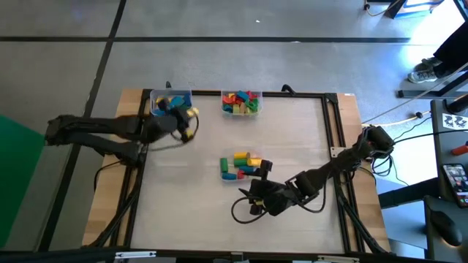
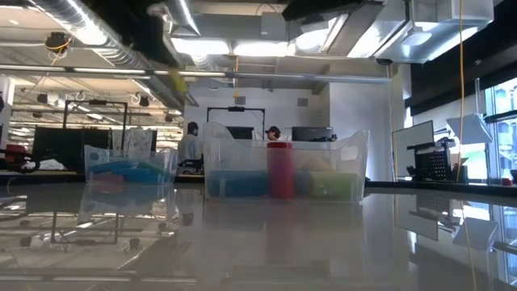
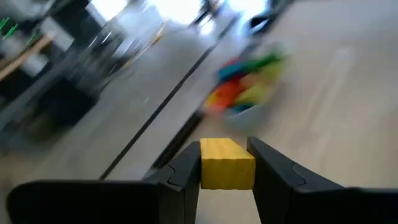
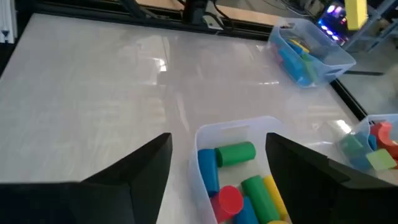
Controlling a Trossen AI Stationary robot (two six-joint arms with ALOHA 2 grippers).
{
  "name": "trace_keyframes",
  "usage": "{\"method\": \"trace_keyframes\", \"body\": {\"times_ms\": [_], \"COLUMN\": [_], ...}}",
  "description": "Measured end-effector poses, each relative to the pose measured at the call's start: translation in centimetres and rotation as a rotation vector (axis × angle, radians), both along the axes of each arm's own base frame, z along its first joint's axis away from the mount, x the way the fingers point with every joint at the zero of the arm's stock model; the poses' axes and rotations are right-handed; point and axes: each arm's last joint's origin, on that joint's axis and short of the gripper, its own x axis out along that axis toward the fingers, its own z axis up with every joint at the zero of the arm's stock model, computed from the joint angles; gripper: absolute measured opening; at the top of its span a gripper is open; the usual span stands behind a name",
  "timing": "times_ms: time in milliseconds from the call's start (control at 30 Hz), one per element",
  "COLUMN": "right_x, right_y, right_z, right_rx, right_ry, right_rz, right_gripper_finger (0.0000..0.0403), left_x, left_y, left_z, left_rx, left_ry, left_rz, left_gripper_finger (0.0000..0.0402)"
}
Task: Sort blocks by size
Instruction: Put the yellow rectangular block into the top left transparent bin
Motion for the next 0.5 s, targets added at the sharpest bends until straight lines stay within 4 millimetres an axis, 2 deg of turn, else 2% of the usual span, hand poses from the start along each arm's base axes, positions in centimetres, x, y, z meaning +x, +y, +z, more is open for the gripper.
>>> {"method": "trace_keyframes", "body": {"times_ms": [167, 267, 500], "right_x": [0.0, 0.0, 0.0], "right_y": [-0.2, -0.2, -0.2], "right_z": [-0.1, -0.1, -0.2], "right_rx": [-0.007, -0.011, -0.015], "right_ry": [0.005, 0.005, 0.012], "right_rz": [-0.014, -0.018, -0.018], "right_gripper_finger": [0.0261, 0.0261, 0.0262], "left_x": [-1.4, -2.0, -2.6], "left_y": [4.5, 6.9, 10.8], "left_z": [-0.9, -1.5, -3.4], "left_rx": [-0.034, -0.086, -0.173], "left_ry": [0.079, 0.116, 0.188], "left_rz": [0.261, 0.358, 0.502], "left_gripper_finger": [0.0104, 0.0108, 0.0119]}}
